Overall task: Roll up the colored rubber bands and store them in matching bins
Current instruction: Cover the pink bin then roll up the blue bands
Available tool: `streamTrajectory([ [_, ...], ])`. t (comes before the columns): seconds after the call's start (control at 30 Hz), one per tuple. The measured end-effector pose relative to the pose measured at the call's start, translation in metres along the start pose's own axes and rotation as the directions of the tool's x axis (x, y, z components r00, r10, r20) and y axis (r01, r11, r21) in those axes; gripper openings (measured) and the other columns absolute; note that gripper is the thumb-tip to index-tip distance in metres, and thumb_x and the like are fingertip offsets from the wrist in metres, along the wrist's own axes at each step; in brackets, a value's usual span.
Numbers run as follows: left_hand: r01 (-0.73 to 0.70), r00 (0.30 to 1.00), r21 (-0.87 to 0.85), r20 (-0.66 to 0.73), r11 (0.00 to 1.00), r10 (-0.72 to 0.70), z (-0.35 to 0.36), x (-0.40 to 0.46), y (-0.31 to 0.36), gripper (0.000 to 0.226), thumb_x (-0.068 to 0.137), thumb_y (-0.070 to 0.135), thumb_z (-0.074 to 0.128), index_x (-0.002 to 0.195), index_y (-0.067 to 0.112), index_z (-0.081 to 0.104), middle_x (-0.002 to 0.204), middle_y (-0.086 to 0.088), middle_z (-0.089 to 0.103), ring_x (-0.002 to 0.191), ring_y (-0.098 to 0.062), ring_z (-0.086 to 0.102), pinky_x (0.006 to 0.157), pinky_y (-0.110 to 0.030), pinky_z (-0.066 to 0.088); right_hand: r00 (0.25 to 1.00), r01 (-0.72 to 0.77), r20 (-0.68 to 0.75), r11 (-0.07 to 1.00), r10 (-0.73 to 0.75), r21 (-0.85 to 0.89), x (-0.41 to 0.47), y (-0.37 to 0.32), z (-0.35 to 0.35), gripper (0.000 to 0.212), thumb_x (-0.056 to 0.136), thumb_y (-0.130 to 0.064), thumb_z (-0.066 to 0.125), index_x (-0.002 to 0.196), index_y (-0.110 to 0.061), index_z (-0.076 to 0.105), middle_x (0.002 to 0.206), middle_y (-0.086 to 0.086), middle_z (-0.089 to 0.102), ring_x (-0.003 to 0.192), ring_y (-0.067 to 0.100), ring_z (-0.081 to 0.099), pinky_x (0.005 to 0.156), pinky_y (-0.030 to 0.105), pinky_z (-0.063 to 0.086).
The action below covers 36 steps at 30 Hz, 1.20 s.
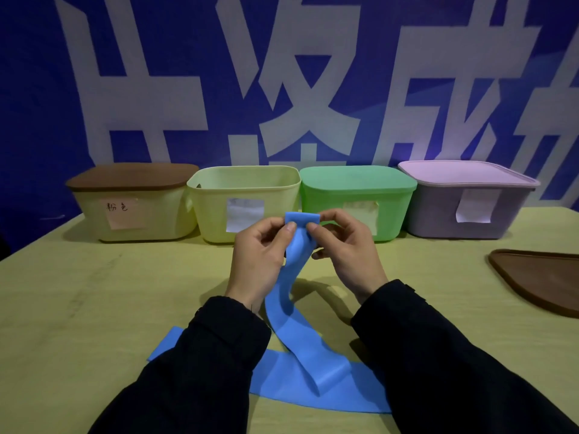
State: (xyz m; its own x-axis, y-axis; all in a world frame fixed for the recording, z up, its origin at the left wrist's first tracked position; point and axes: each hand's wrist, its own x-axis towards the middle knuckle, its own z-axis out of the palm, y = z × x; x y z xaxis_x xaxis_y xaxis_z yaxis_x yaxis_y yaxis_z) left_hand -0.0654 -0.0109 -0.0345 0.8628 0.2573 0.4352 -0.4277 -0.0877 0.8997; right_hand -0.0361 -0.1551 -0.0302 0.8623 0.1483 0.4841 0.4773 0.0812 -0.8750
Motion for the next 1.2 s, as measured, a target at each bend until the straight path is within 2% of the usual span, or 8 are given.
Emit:
streamTrajectory([
  [0.1, -0.012, 1.000, -0.016, 0.016, 1.000, 0.012, 0.0021, -0.0014, 0.0026, 0.011, 0.098, 0.011, 0.064, 0.103, 0.016, 0.072, 0.086, -0.008, 0.073, 0.078, -0.024, 0.068, 0.072, -0.039, 0.055, 0.999, 0.033, -0.008, 0.999, -0.033, -0.009, 0.0001, -0.0005, -0.0024, 0.007, 0.096, -0.004, 0.062, 0.095, -0.009, 0.067, 0.077, 0.001, 0.069, 0.072, 0.012, 0.063, 0.062, 0.031, 0.056],
  [0.2, -0.044, 0.998, -0.020, 0.047, 0.999, 0.045, 0.0021, -0.0016, 0.0031, 0.020, 0.100, 0.005, 0.059, 0.100, 0.021, 0.071, 0.095, -0.007, 0.072, 0.093, -0.036, 0.066, 0.084, -0.053, 0.055, 0.999, 0.036, 0.011, 0.998, -0.036, 0.051, 0.0006, 0.0002, -0.0001, 0.022, 0.096, 0.005, 0.057, 0.099, -0.012, 0.071, 0.083, 0.010, 0.074, 0.076, 0.015, 0.068, 0.066, 0.031, 0.057],
  [0.3, -0.045, 0.998, -0.003, 0.053, 0.999, 0.045, 0.0010, -0.0020, 0.0045, 0.028, 0.098, 0.000, 0.056, 0.092, 0.024, 0.071, 0.093, 0.003, 0.072, 0.095, -0.032, 0.066, 0.087, -0.050, 0.055, 0.999, 0.042, 0.021, 0.997, -0.043, 0.063, 0.0005, -0.0002, 0.0005, 0.034, 0.096, 0.011, 0.048, 0.094, -0.011, 0.074, 0.086, 0.002, 0.076, 0.079, 0.012, 0.070, 0.068, 0.025, 0.055],
  [0.37, -0.069, 0.997, 0.030, 0.040, 0.997, 0.068, 0.0002, -0.0031, 0.0035, 0.027, 0.097, 0.000, 0.056, 0.090, 0.022, 0.070, 0.089, 0.005, 0.072, 0.092, -0.027, 0.066, 0.084, -0.039, 0.055, 1.000, 0.022, 0.017, 0.998, -0.023, 0.067, -0.0007, -0.0002, -0.0004, 0.037, 0.095, 0.011, 0.044, 0.092, -0.009, 0.075, 0.084, 0.000, 0.076, 0.078, 0.013, 0.070, 0.069, 0.026, 0.057],
  [0.5, -0.116, 0.993, 0.038, 0.026, 0.993, 0.115, -0.0005, -0.0051, 0.0052, 0.011, 0.091, 0.013, 0.060, 0.091, 0.014, 0.071, 0.087, -0.002, 0.072, 0.080, -0.012, 0.065, 0.073, -0.023, 0.052, 0.999, 0.047, 0.020, 0.999, -0.047, -0.003, -0.0010, 0.0035, 0.0011, 0.015, 0.093, -0.002, 0.065, 0.096, -0.011, 0.076, 0.088, 0.009, 0.076, 0.080, 0.017, 0.069, 0.072, 0.034, 0.058],
  [0.63, -0.088, 0.996, 0.067, 0.007, 0.994, 0.088, 0.0016, -0.0032, 0.0023, 0.011, 0.095, 0.008, 0.066, 0.099, 0.017, 0.072, 0.089, -0.001, 0.073, 0.080, -0.013, 0.069, 0.072, -0.026, 0.055, 0.999, 0.043, 0.011, 0.999, -0.043, -0.001, 0.0023, 0.0068, 0.0008, 0.025, 0.090, -0.002, 0.070, 0.102, -0.024, 0.072, 0.083, 0.001, 0.070, 0.076, 0.015, 0.066, 0.071, 0.035, 0.058],
  [0.73, -0.055, 0.998, 0.025, 0.013, 0.998, 0.054, 0.0016, -0.0032, 0.0030, 0.020, 0.094, 0.006, 0.068, 0.111, 0.014, 0.067, 0.097, -0.005, 0.073, 0.088, -0.018, 0.072, 0.077, -0.023, 0.056, 1.000, 0.011, -0.012, 0.999, -0.010, 0.053, 0.0027, 0.0061, 0.0009, 0.022, 0.089, 0.002, 0.069, 0.094, -0.019, 0.072, 0.078, 0.002, 0.070, 0.071, 0.012, 0.063, 0.068, 0.031, 0.055],
  [1.2, -0.037, 0.997, -0.011, 0.061, 0.999, 0.037, 0.0008, -0.0044, 0.0051, 0.018, 0.092, 0.009, 0.072, 0.105, 0.020, 0.071, 0.099, 0.000, 0.077, 0.094, -0.017, 0.073, 0.084, -0.033, 0.060, 0.998, 0.036, -0.056, 0.993, -0.030, 0.113, -0.0004, 0.0019, 0.0010, 0.014, 0.087, 0.003, 0.071, 0.094, -0.008, 0.074, 0.078, 0.003, 0.075, 0.072, 0.010, 0.067, 0.066, 0.023, 0.054],
])
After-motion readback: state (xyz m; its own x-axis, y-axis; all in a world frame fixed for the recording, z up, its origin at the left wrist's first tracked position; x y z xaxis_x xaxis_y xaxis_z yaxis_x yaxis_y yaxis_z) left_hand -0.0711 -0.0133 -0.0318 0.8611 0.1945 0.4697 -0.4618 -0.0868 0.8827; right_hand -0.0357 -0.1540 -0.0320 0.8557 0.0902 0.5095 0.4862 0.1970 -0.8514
